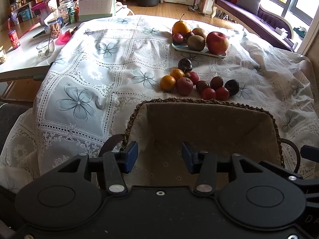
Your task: Organize fruits
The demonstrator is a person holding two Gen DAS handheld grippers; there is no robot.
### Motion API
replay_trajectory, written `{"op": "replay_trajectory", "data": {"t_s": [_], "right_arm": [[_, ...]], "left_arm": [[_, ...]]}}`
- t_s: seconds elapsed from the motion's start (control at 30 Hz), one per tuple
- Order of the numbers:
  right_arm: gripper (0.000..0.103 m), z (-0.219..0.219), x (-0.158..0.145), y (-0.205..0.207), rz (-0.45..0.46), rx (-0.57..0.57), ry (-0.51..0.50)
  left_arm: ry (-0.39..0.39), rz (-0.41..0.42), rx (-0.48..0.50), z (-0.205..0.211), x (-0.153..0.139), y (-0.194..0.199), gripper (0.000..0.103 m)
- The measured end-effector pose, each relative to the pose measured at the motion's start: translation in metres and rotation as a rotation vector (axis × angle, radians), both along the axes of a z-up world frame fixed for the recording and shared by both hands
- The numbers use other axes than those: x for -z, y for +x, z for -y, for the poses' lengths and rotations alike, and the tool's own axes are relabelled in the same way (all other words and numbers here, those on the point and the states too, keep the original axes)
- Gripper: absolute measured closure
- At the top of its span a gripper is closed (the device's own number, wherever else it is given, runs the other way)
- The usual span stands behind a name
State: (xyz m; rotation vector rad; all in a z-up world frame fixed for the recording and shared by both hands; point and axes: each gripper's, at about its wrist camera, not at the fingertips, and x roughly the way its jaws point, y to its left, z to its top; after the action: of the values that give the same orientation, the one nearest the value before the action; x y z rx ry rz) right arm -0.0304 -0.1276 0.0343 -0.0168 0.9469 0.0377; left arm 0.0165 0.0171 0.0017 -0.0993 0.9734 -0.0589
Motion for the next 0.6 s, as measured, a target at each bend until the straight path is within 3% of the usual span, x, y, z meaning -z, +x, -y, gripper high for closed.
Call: {"op": "replay_trajectory", "data": {"t_s": [0.23,0.6], "right_arm": [[0.002,0.012,-0.01,0.013,0.02,0.039,0.001],[0.003,0.05,-0.018,0.079,0.07,0.122,0.094]], "left_arm": [[-0.072,-0.019,-0.004,-0.013,-0.005,0.019,0.049],[-0.041,0.044,-0.031,-0.02,-0.029,0.083,0.052]]}}
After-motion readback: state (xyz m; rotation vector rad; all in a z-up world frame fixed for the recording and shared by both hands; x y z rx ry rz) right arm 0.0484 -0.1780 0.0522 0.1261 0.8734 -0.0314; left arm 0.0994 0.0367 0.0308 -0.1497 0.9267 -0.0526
